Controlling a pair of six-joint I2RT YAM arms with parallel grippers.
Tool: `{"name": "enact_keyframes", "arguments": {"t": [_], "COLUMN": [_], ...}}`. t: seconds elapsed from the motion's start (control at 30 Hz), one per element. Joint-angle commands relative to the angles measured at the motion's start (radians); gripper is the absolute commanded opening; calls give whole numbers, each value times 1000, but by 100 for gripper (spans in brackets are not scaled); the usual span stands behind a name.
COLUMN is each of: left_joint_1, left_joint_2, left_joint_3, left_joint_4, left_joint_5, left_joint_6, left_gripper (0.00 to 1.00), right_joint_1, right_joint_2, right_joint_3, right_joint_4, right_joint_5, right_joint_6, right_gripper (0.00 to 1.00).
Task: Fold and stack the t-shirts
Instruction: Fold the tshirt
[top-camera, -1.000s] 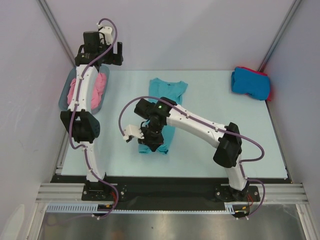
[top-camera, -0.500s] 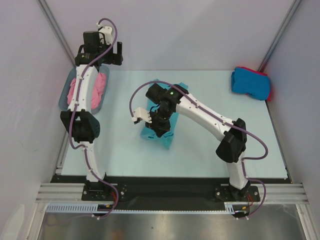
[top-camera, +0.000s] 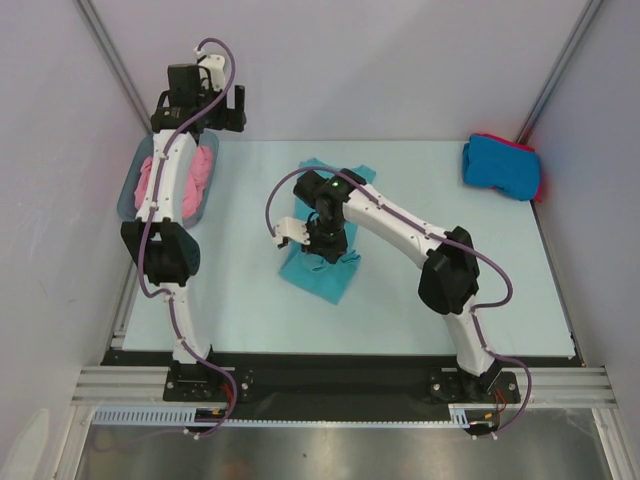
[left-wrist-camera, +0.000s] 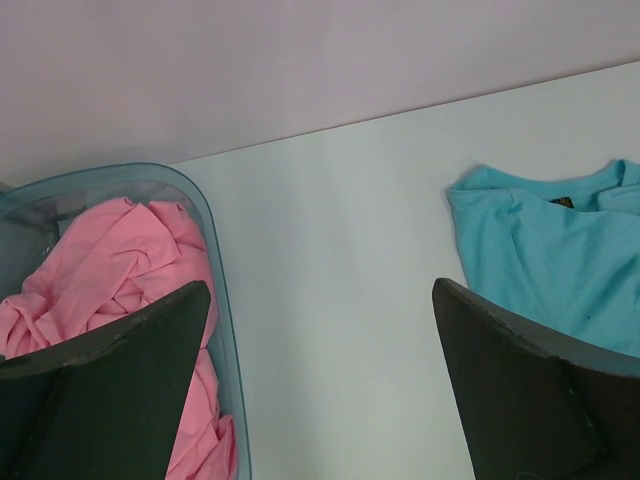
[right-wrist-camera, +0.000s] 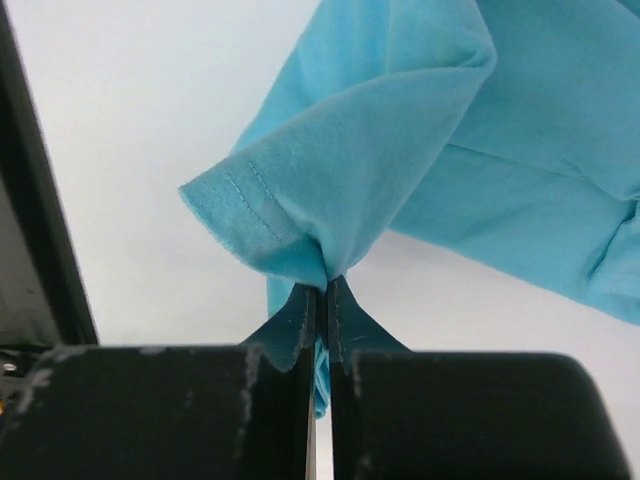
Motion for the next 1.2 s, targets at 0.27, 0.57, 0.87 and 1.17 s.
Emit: {"name": "enact_keyframes", "arguments": {"t": [0.27, 0.57, 0.87, 1.17], "left_joint_1": [7, 7, 7, 6], "left_joint_2": [-45, -21, -4, -2], "left_joint_3": [-17, 6, 28, 23], "left_joint_4": [17, 17, 22, 23], "left_joint_5": [13, 13, -2, -5], "left_joint_6": [-14, -9, 4, 7], "left_gripper": [100, 100, 100, 100], "right_joint_1": [-52, -89, -104, -106], "right_joint_2": [88, 136, 182, 215], "right_joint_3": [119, 168, 175, 184], "right_joint_4": [136, 231, 286, 313], "right_joint_5": [131, 181, 200, 192], "right_joint_6": [-59, -63, -72, -60], "right_gripper": [0, 0, 0, 0]}}
